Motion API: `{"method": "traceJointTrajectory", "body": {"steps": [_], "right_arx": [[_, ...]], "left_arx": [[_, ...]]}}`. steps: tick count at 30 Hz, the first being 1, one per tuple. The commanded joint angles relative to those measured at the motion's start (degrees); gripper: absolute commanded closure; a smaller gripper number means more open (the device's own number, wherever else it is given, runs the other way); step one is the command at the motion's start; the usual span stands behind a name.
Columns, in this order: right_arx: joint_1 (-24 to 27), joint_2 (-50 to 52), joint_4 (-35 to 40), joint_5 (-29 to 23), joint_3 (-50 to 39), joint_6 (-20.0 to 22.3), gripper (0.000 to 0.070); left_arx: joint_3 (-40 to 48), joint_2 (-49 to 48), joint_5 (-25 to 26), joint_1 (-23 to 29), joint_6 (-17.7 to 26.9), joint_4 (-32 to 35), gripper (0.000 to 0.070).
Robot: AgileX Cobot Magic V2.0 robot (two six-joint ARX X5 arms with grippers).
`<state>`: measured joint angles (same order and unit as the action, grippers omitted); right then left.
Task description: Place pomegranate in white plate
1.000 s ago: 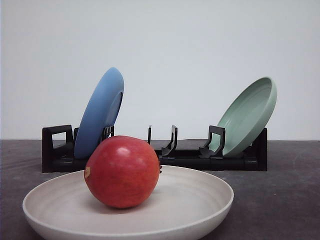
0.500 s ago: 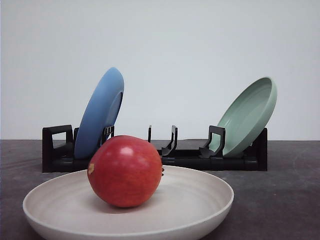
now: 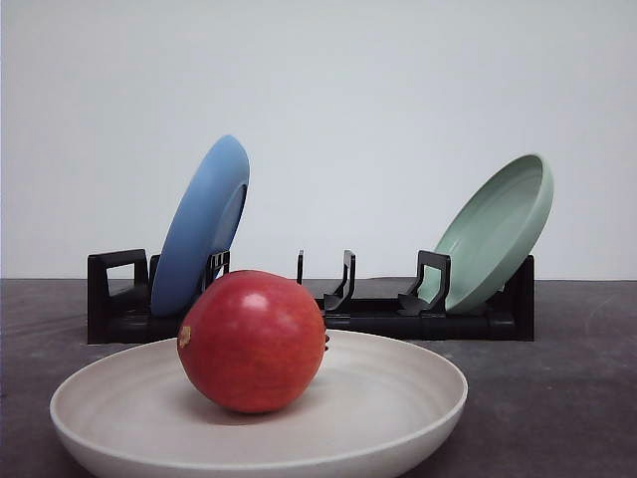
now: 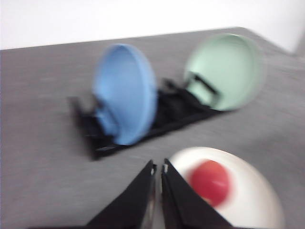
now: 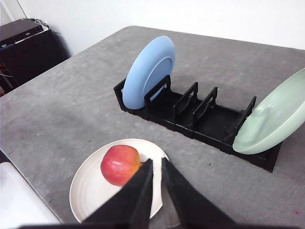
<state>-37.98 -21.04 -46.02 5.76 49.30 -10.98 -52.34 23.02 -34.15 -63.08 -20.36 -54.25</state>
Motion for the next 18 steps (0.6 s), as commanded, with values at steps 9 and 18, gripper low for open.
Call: {"method": "traceJointTrajectory", "body": {"steps": [9,18], "right_arx": [[-0.46,-0.15,0.59,-0.19,0.63,-0.17,0.0673],[-0.46,-0.15,0.59,-0.17,0.63,-0.18,0.0673]], "left_arx": [[18.66,-10.03,26.35,36.09,29.88,24.52,0.07],[36.71,-15.53,32.5,56.76,31.43,37.13,0.07]]}}
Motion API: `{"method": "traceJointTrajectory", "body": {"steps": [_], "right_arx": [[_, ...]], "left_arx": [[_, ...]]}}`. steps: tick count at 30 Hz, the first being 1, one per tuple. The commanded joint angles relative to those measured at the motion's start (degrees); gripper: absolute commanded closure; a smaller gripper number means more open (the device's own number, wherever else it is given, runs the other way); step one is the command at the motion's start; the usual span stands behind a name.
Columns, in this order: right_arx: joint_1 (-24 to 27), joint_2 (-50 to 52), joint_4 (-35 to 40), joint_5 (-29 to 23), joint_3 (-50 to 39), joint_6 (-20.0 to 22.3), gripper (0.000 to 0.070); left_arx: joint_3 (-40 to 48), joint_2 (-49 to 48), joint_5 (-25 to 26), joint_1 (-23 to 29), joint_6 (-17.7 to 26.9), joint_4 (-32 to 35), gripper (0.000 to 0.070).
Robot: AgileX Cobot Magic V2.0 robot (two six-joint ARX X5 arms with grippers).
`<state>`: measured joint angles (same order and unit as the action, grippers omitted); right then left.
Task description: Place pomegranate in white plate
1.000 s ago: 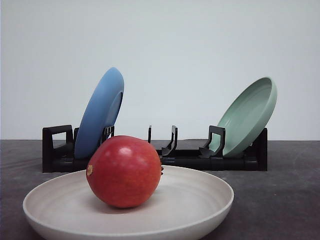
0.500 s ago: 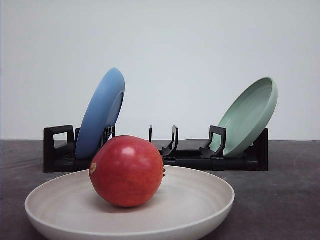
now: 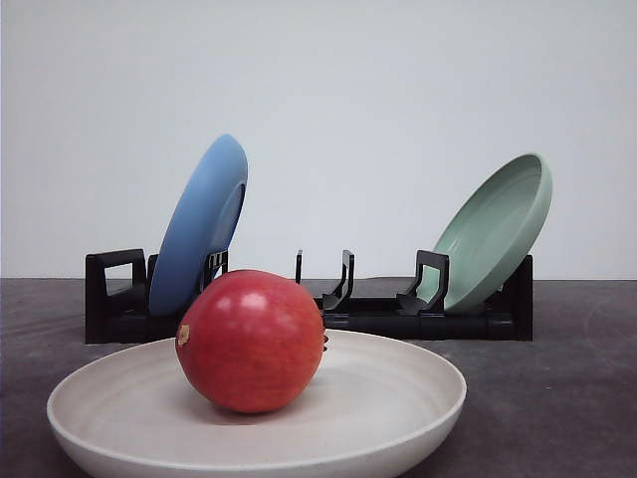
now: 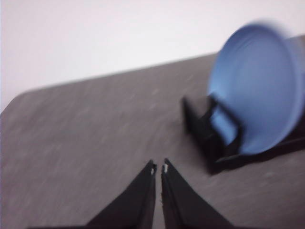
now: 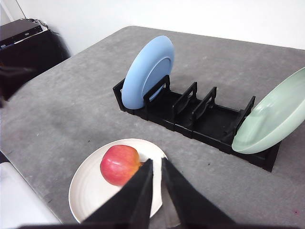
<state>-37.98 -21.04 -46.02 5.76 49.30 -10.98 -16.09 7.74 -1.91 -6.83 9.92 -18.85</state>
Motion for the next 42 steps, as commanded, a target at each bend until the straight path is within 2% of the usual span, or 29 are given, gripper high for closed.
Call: {"method": "traceJointTrajectory", "body": {"steps": [1,7,12,15,24,28,32,42], "right_arx": [[-0.46,-0.15,0.59,-0.17,0.63,-0.19,0.0673],[-0.46,-0.15,0.59,-0.2,0.63,-0.17,0.0673],[-0.46,-0.15,0.59,-0.2,0.63,-0.19,0.0673],[-0.46,-0.15,0.59,-0.19,0.63,-0.18,0.0673],[-0.46,-0.15,0.59,-0.17,0.63,-0.17,0.0673],[-0.46,-0.15,0.59,-0.17,0.63,-0.17,0.0673],[-0.46,-0.15,0.61,-0.17,0.63,-0.17,0.0673],[-0.46,-0.15,0.61,-0.17,0.63,-0.17,0.0673]], "left_arx": [[1.84,-0.55,0.27,1.59,1.13,2.84,0.07],[8.17,-3.25,0.21,3.92,1.04,7.56,0.07],[12.27,-6.94,0.19,5.04,-1.95,10.64,0.07],[14.09,-7.6,0.19,5.16,-2.29,12.73,0.07],[15.47,-7.6,-0.09,5.16,-4.73,11.84,0.07],[15.47,-7.59,-1.69,5.16,-8.0,8.32,0.07],[15.44,-7.57,-2.13,5.18,-10.81,8.19,0.07],[15.44,-7.55,-2.13,5.16,-10.83,8.18,0.07]]}}
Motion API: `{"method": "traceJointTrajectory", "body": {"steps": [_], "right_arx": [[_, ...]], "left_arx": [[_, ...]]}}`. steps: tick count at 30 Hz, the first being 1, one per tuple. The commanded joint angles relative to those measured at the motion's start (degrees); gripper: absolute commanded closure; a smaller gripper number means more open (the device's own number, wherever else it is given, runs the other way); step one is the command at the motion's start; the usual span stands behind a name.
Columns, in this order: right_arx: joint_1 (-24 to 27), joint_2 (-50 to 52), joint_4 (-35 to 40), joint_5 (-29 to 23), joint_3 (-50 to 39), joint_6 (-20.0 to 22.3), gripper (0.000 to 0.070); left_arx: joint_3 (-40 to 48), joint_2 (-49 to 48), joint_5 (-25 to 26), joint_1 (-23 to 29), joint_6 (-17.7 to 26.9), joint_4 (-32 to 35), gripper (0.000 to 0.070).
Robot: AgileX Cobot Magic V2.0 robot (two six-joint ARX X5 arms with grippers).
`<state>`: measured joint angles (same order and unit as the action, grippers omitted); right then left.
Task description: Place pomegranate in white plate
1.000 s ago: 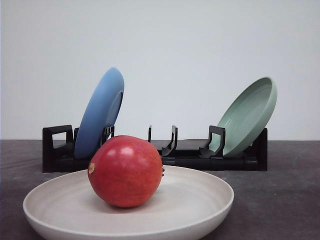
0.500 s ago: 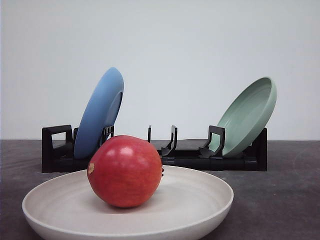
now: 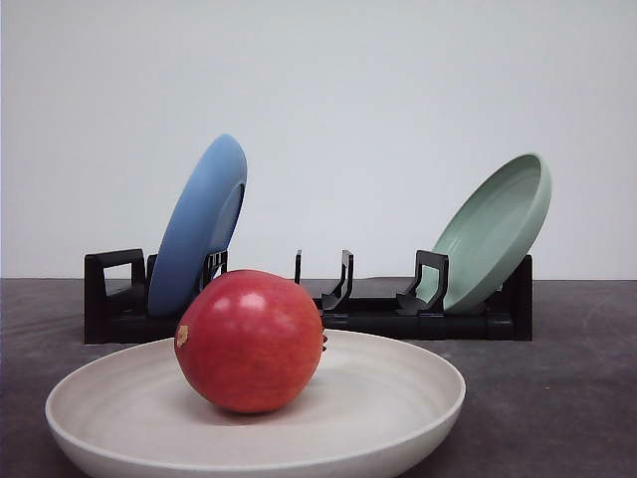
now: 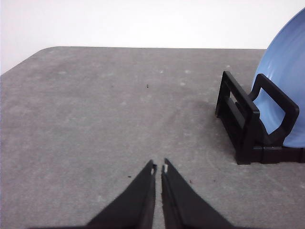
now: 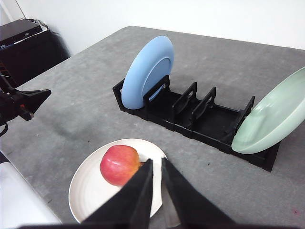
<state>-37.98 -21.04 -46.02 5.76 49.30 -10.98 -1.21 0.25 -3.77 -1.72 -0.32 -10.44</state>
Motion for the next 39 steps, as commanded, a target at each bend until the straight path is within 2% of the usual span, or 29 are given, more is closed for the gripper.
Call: {"method": "traceJointTrajectory", "body": {"steps": [1,12,15,17,18,20,23,26,29,35,39], "right_arx": [[-0.46,-0.15,0.59,-0.17,0.63,-0.17,0.0673],[-0.31,-0.07,0.98,-0.26,0.37,-0.17,0.0673],[2.74,0.09,1.81,0.7,-0.55,-0.04,0.0673],[6.72,0.62,4.27,2.07,-2.84,1.15,0.0673],[8.76,1.23,6.45,2.06,-4.64,2.08,0.0673],[12.8,3.24,14.4,0.26,-10.52,7.0,0.0673],[17.78,7.42,29.9,-4.5,-22.19,14.53,0.0673],[22.04,10.88,42.21,-8.29,-32.75,14.39,0.0673],[25.45,13.19,48.84,-9.07,-40.34,13.53,0.0673],[28.23,17.16,49.2,-9.23,-48.55,13.63,0.0673],[29.82,20.51,38.44,-11.62,-48.63,16.53,0.0673]], "left_arx": [[0.57,-0.07,-0.26,0.04,-0.59,-0.24,0.07],[0.57,-0.07,-0.26,0.04,-0.59,-0.24,0.07],[0.57,-0.07,-0.26,0.04,-0.59,-0.24,0.07],[0.57,-0.07,-0.26,0.04,-0.59,-0.24,0.07],[0.57,-0.07,-0.26,0.04,-0.59,-0.24,0.07],[0.57,-0.07,-0.26,0.04,-0.59,-0.24,0.07],[0.57,-0.07,-0.26,0.04,-0.59,-0.24,0.07],[0.57,-0.07,-0.26,0.04,-0.59,-0.24,0.07],[0.57,-0.07,-0.26,0.04,-0.59,-0.24,0.07],[0.57,-0.07,-0.26,0.04,-0.59,-0.24,0.07],[0.55,-0.07,-0.26,0.04,-0.59,-0.26,0.07]]}}
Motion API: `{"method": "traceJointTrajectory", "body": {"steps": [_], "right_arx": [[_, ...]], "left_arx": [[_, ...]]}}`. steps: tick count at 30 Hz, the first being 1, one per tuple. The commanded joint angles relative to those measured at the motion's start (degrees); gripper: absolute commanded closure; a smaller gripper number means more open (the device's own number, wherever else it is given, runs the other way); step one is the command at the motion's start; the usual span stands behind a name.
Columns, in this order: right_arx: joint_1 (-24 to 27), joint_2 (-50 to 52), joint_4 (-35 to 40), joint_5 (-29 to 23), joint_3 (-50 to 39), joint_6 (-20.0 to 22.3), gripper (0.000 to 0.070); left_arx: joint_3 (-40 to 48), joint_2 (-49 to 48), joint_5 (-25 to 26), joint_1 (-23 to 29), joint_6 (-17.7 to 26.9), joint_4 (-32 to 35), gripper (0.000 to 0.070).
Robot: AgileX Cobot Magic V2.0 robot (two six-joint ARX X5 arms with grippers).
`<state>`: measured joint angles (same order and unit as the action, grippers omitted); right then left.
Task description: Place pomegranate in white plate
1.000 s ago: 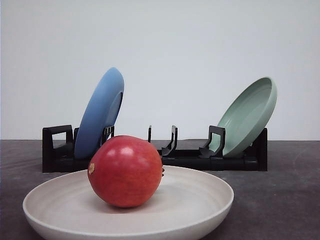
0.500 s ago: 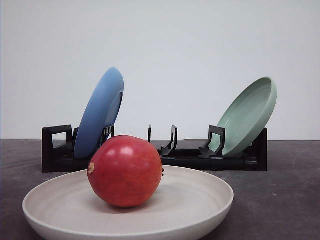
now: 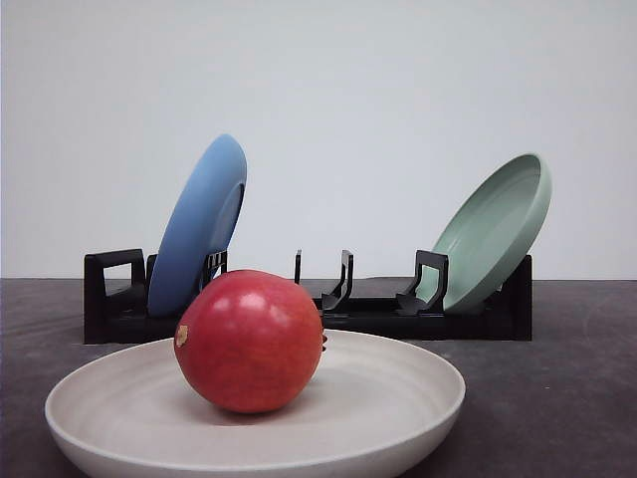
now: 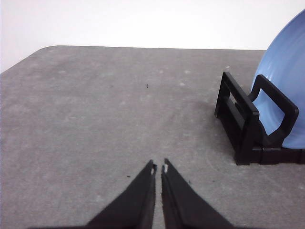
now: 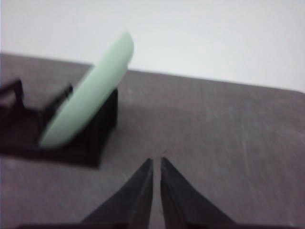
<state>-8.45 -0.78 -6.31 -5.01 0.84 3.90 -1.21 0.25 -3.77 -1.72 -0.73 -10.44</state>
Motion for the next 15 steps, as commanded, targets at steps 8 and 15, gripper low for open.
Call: {"method": "traceJointTrajectory", "body": {"steps": [8,15], "right_arx": [[6.91,0.57,-3.33,-2.43,-0.15,-0.51,0.0673],[10.96,0.57,-2.69,-2.96,-0.15,0.85,0.0673]], "left_arx": [[0.52,-0.07,-0.26,0.04,-0.17,-0.28,0.07],[0.52,-0.07,-0.26,0.04,-0.17,-0.28,0.07]]}}
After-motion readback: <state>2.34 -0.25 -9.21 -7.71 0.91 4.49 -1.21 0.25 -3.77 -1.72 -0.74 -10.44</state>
